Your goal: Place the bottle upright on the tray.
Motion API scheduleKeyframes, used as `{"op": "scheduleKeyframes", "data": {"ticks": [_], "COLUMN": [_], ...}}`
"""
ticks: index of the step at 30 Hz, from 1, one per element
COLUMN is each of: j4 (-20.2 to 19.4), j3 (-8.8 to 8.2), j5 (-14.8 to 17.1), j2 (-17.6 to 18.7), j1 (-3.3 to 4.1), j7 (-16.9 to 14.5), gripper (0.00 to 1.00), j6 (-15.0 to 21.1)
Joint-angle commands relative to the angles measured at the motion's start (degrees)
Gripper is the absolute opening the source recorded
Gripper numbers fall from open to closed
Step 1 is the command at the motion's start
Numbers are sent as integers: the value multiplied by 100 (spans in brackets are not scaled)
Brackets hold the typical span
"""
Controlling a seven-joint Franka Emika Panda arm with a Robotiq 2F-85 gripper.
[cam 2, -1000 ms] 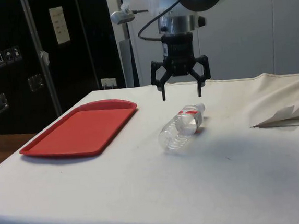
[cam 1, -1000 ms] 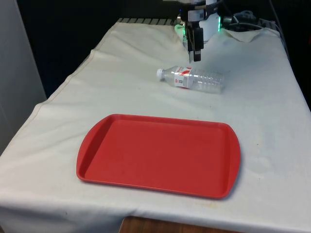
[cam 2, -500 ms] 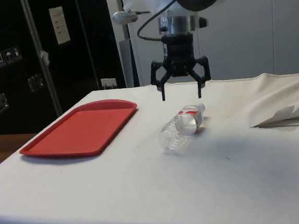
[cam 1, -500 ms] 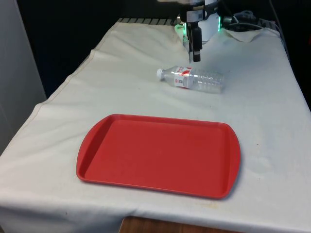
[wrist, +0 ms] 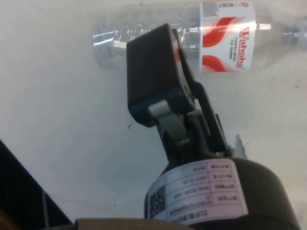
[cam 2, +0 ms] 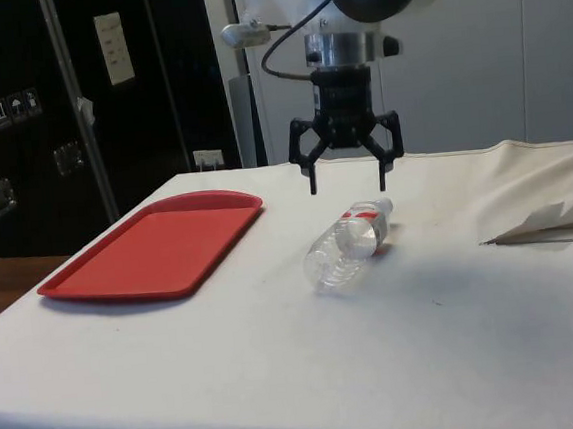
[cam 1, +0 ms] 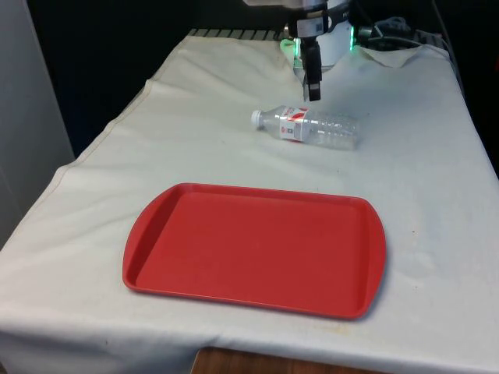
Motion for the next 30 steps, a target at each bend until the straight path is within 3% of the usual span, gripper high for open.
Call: {"op": "scheduleKeyframes", "data": {"ticks": [1,6,15,16,17,25,26,28,30], "j4": [-11,0,-6,0,-6,0,0,0,0], "j3": [11,0,11,6,17,11,6,11,11], "j5": [103,132,556,441,619,877,716,974,1037], "j2": [11,11,11,17,6,-6,17,-6,-6], "j1": [17,0,34,6,40,46,11,46,46], "j7": [29,6,-11,6,-17,-40,6,-40,-40], "gripper": [100,100,100,100,100,100,100,100,100], "j6": [103,0,86,0,86,69,0,63,63]}}
